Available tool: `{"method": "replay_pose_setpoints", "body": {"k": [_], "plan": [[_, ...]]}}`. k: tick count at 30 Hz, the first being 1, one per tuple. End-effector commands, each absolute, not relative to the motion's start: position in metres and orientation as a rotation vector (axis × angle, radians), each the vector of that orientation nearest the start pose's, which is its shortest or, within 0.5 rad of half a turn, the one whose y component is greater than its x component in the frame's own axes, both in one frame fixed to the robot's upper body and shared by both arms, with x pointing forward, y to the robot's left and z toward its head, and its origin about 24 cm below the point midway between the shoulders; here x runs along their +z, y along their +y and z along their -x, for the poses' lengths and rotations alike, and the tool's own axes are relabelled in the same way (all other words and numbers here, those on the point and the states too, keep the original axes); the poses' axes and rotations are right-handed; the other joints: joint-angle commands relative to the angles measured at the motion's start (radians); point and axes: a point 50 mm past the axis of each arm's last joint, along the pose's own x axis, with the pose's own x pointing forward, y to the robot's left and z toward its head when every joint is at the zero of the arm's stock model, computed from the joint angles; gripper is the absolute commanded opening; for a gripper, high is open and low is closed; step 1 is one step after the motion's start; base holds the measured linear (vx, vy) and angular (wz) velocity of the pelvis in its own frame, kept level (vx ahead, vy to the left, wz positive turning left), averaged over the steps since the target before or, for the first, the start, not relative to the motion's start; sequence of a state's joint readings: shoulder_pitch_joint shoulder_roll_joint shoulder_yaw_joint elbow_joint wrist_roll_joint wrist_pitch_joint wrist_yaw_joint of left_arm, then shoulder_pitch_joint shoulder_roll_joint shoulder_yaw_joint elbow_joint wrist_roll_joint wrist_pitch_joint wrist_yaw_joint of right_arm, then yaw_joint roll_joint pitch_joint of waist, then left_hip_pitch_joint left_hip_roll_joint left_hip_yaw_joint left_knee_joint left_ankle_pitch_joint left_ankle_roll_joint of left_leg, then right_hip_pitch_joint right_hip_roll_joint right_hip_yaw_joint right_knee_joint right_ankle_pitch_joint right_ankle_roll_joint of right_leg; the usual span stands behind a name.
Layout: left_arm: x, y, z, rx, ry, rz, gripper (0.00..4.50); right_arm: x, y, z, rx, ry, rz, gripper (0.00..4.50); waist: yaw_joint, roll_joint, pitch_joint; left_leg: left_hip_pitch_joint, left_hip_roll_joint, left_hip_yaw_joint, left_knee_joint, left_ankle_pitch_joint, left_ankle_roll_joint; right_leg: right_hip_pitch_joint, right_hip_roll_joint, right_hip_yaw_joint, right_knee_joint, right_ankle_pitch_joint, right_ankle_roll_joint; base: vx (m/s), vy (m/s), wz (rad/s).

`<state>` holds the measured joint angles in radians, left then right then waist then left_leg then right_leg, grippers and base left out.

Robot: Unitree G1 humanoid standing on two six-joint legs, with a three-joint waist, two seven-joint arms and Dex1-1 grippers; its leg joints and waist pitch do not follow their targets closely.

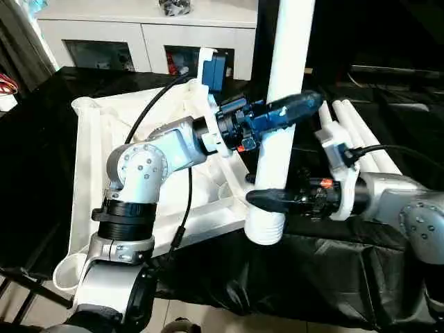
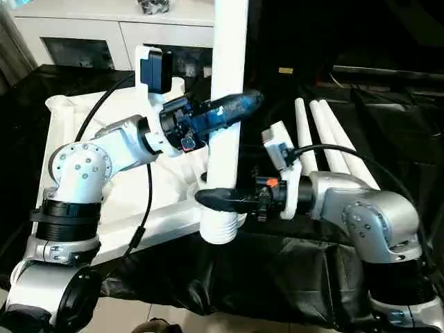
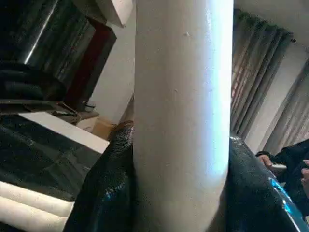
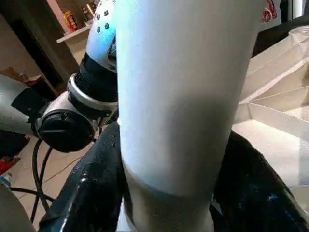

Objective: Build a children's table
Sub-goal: Pick table leg

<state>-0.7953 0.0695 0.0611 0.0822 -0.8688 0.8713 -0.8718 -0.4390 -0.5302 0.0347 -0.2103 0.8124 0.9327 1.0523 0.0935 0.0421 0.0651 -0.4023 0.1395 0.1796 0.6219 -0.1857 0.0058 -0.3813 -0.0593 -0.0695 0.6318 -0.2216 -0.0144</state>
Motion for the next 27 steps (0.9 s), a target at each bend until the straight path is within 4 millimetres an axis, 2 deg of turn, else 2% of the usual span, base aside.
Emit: {"method": "replay_pose_setpoints", "body": {"k": [1, 2, 3, 4, 7, 8, 9, 10, 11, 12, 13, 14, 16, 18, 20, 22, 25, 27], "plan": [[0.221, 0.047, -0.301, -1.571, -0.042, 0.607, 1.84, 0.156, -0.134, -0.262, 1.446, 0.311, -0.256, 2.16, 0.005, -0.022, -0.079, 0.023, 0.093, -0.039, -0.059, -0.032, 0.087, 0.051, -0.109, 0.06, -0.07, -0.051, -0.253, 0.0, 0.0, 0.0], [0.221, 0.047, -0.301, -1.571, -0.041, 0.608, 1.84, 0.156, -0.134, -0.262, 1.446, 0.311, -0.256, 2.09, 0.005, -0.023, -0.079, 0.023, 0.093, -0.039, -0.059, -0.03, 0.089, 0.051, -0.108, 0.06, -0.069, -0.048, -0.253, 0.0, 0.0, 0.0], [0.22, 0.048, -0.302, -1.549, -0.037, 0.601, 2.4, 0.155, -0.134, -0.263, 1.439, 0.308, -0.256, 1.97, 0.006, -0.023, -0.079, 0.022, 0.093, -0.039, -0.058, -0.029, 0.088, 0.051, -0.11, 0.06, -0.07, -0.049, -0.253, 0.0, 0.0, 0.0], [0.219, 0.048, -0.303, -1.529, -0.031, 0.6, 2.54, 0.155, -0.133, -0.263, 1.432, 0.302, -0.255, 1.95, 0.006, -0.023, -0.08, 0.022, 0.094, -0.039, -0.059, -0.027, 0.088, 0.051, -0.109, 0.059, -0.069, -0.049, -0.253, 0.0, 0.0, 0.0], [0.217, 0.049, -0.307, -1.476, -0.017, 0.629, 2.6, 0.156, -0.131, -0.265, 1.402, 0.276, -0.245, 1.91, 0.006, -0.023, -0.08, 0.022, 0.093, -0.039, -0.058, -0.029, 0.082, 0.051, -0.11, 0.06, -0.069, -0.051, -0.254, 0.0, 0.0, 0.0], [0.213, 0.051, -0.316, -1.323, -0.017, 0.576, 2.74, 0.158, -0.128, -0.27, 1.336, 0.231, -0.219, 1.91, 0.005, -0.022, -0.079, 0.022, 0.096, -0.04, -0.059, -0.032, 0.075, 0.048, -0.108, 0.06, -0.069, -0.052, -0.252, 0.0, 0.0, 0.0], [0.213, 0.051, -0.316, -1.323, -0.017, 0.576, 2.74, 0.158, -0.128, -0.27, 1.336, 0.231, -0.219, 1.91, 0.002, -0.023, -0.079, 0.023, 0.096, -0.041, -0.06, -0.036, 0.074, 0.048, -0.107, 0.06, -0.071, -0.054, -0.249, 0.0, 0.0, 0.0], [0.211, 0.052, -0.319, -1.265, -0.012, 0.544, 2.93, 0.158, -0.126, -0.271, 1.305, 0.218, -0.209, 1.91, 0.003, -0.024, -0.079, 0.024, 0.096, -0.041, -0.061, -0.037, 0.07, 0.05, -0.11, 0.06, -0.071, -0.061, -0.246, 0.0, 0.0, 0.0], [0.208, 0.052, -0.322, -1.204, 0.005, 0.506, 2.93, 0.159, -0.125, -0.273, 1.275, 0.209, -0.202, 1.91, 0.001, -0.023, -0.08, 0.023, 0.096, -0.041, -0.061, -0.033, 0.068, 0.049, -0.107, 0.06, -0.07, -0.056, -0.243, 0.0, 0.0, 0.0], [0.203, 0.052, -0.326, -1.109, 0.04, 0.48, 2.96, 0.158, -0.121, -0.276, 1.225, 0.199, -0.198, 1.9, 0.0, -0.023, -0.08, 0.024, 0.094, -0.04, -0.061, -0.033, 0.067, 0.05, -0.107, 0.06, -0.07, -0.053, -0.241, 0.0, 0.0, 0.0], [0.199, 0.053, -0.329, -1.02, 0.064, 0.451, 3.05, 0.158, -0.117, -0.278, 1.185, 0.191, -0.187, 1.9, -0.001, -0.028, -0.08, 0.023, 0.095, -0.04, -0.062, -0.025, 0.065, 0.049, -0.107, 0.06, -0.068, -0.042, -0.242, 0.0, 0.0, 0.0], [0.194, 0.054, -0.333, -0.872, 0.095, 0.408, 3.05, 0.157, -0.111, -0.282, 1.107, 0.173, -0.174, 1.9, -0.004, -0.029, -0.08, 0.024, 0.096, -0.041, -0.061, -0.021, 0.063, 0.047, -0.107, 0.061, -0.068, -0.033, -0.245, 0.0, 0.0, 0.0], [0.193, 0.053, -0.333, -0.83, 0.097, 0.393, 3.14, 0.156, -0.109, -0.284, 1.063, 0.164, -0.175, 1.9, -0.005, -0.029, -0.08, 0.023, 0.094, -0.04, -0.06, -0.019, 0.058, 0.05, -0.108, 0.061, -0.068, -0.036, -0.242, 0.0, 0.0, 0.0], [0.192, 0.048, -0.33, -0.784, 0.097, 0.389, 3.14, 0.154, -0.104, -0.289, 0.98, 0.161, -0.18, 1.9, -0.003, -0.027, -0.08, 0.023, 0.095, -0.04, -0.061, -0.016, 0.055, 0.049, -0.107, 0.062, -0.069, -0.035, -0.238, 0.0, 0.0, 0.0], [0.191, 0.044, -0.329, -0.742, 0.104, 0.403, 2.77, 0.154, -0.1, -0.289, 0.957, 0.156, -0.178, 1.9, -0.004, -0.027, -0.08, 0.023, 0.095, -0.039, -0.061, -0.016, 0.055, 0.049, -0.106, 0.062, -0.067, -0.022, -0.239, 0.0, 0.0, 0.0], [0.19, 0.042, -0.329, -0.724, 0.103, 0.427, 2.75, 0.154, -0.098, -0.29, 0.932, 0.152, -0.185, 1.9, -0.002, -0.027, -0.079, 0.023, 0.094, -0.039, -0.061, -0.024, 0.053, 0.048, -0.107, 0.063, -0.07, -0.026, -0.238, 0.0, 0.0, 0.0], [0.191, 0.04, -0.329, -0.709, 0.09, 0.454, 2.38, 0.155, -0.095, -0.291, 0.902, 0.144, -0.202, 1.9, -0.003, -0.027, -0.078, 0.022, 0.092, -0.041, -0.064, -0.037, 0.048, 0.05, -0.107, 0.062, -0.072, -0.041, -0.227, 0.0, 0.0, 0.0], [0.193, 0.039, -0.328, -0.707, 0.076, 0.475, 2.37, 0.157, -0.092, -0.292, 0.887, 0.137, -0.212, 1.9, -0.005, -0.028, -0.076, 0.021, 0.092, -0.04, -0.065, -0.046, 0.046, 0.049, -0.106, 0.062, -0.074, -0.049, -0.225, 0.0, 0.0, 0.0]]}}
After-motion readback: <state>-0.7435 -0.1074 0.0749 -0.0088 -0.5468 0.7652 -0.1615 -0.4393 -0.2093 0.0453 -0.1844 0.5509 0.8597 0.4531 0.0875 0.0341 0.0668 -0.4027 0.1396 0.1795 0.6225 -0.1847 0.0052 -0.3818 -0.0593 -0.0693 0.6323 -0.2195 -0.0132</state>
